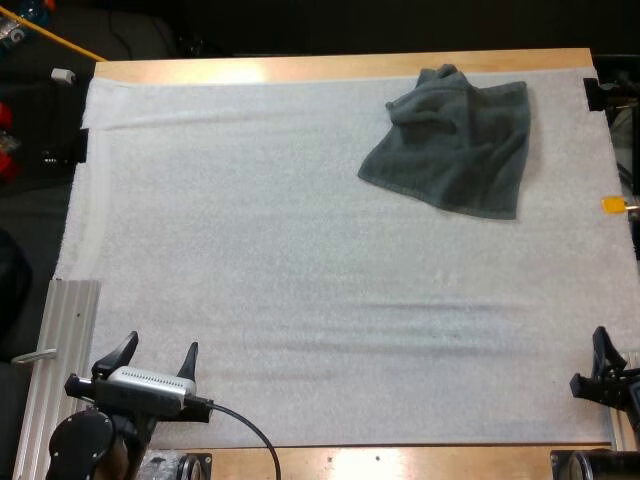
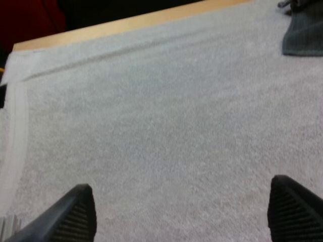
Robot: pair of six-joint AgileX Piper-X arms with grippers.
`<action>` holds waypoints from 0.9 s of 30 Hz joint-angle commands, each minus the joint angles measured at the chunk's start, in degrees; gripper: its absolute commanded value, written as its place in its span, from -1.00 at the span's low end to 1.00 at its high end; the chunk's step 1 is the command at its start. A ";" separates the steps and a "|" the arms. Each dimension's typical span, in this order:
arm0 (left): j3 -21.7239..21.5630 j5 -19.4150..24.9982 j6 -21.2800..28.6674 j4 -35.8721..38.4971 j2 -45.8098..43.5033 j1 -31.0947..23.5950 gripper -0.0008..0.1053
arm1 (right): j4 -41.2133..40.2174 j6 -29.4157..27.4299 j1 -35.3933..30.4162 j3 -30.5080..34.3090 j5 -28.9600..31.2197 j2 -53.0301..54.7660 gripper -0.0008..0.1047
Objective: Pick towel from pile, fold and stack
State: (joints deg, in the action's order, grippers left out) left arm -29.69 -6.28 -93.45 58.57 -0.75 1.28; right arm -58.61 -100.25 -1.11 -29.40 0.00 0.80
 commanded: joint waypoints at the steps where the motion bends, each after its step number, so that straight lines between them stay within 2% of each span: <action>1: -0.31 0.07 -0.53 -0.65 -6.48 0.31 0.28 | -0.48 -0.27 0.03 -1.40 -2.60 1.15 0.12; 7: -2.91 -0.70 -0.53 -0.37 -2.60 2.54 0.28 | -3.84 -1.67 0.03 -6.92 -6.59 -3.23 0.12; 12: -7.62 -1.50 -0.53 -0.37 3.69 6.51 0.28 | -4.26 -2.43 0.03 -12.42 -12.50 -8.82 0.12; 14: -9.42 -3.23 -0.53 -0.37 6.01 7.84 0.28 | -4.26 -2.43 0.03 -14.08 -15.19 -10.88 0.12; 15: -11.41 -5.93 -0.53 -0.53 8.79 9.25 0.28 | -4.26 -2.43 0.03 -15.83 -17.98 -13.29 0.12; 19: -14.47 -7.63 -0.53 -0.84 13.02 11.04 0.28 | -4.26 -2.43 0.03 -19.12 -24.18 -17.29 0.12; 21: -16.18 -10.31 -0.53 -1.51 15.20 12.28 0.28 | -4.26 -2.43 0.03 -21.09 -27.59 -20.22 0.12; 23: -17.38 -11.93 -0.53 -2.49 16.78 13.58 0.28 | -4.26 -2.43 0.03 -22.31 -29.10 -22.38 0.12; 27: -19.25 -12.00 -0.53 -2.84 20.28 15.77 0.28 | -2.98 -1.86 0.34 -24.21 -29.87 -27.67 0.12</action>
State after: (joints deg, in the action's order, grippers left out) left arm -48.45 -17.78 -93.45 56.37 19.10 16.70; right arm -62.20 -101.76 -0.92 -53.02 -28.91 -26.38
